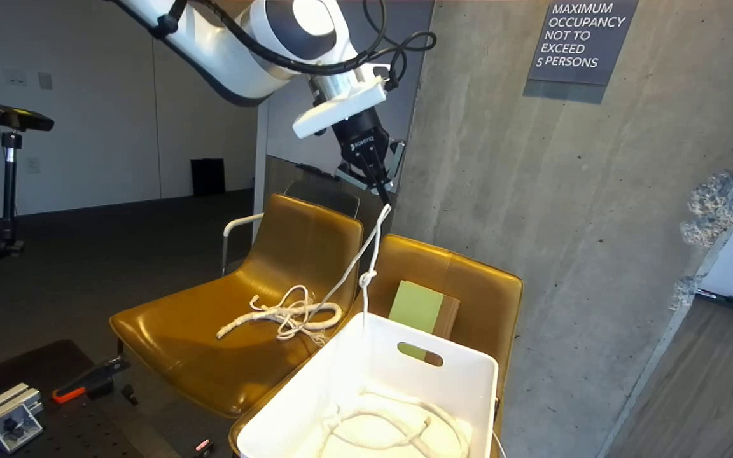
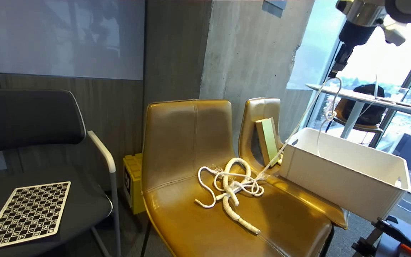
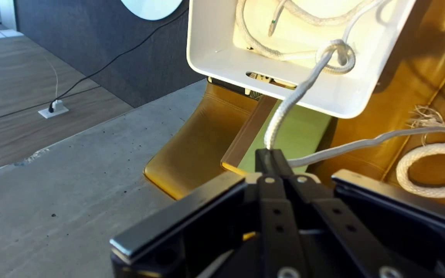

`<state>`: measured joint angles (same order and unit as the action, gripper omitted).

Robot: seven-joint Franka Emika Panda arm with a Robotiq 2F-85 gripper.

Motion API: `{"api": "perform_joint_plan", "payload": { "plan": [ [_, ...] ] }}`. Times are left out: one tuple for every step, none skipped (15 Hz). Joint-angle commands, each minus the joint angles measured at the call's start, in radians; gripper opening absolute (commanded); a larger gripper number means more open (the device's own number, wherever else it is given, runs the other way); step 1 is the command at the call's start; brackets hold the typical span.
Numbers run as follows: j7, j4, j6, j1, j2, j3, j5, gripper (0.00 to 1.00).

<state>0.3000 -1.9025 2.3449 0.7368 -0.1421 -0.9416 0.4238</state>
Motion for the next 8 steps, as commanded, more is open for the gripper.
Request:
{"api": "perform_joint_plan", "payload": {
  "plan": [
    [0.009, 0.089, -0.131, -0.255, 0.118, 0.269, -0.062, 0.0],
    [0.021, 0.127, -0.183, -0.329, 0.144, 0.344, -0.101, 0.0],
    [0.029, 0.165, -0.23, -0.409, 0.16, 0.421, -0.145, 0.0],
    [0.035, 0.204, -0.272, -0.479, 0.173, 0.481, -0.19, 0.0],
    [0.04, 0.249, -0.306, -0.545, 0.168, 0.534, -0.23, 0.0],
    [0.041, 0.282, -0.321, -0.604, 0.16, 0.57, -0.258, 0.0],
    [0.049, 0.32, -0.341, -0.65, 0.143, 0.595, -0.283, 0.0],
    [0.056, 0.344, -0.339, -0.696, 0.12, 0.609, -0.303, 0.0]
  ]
}}
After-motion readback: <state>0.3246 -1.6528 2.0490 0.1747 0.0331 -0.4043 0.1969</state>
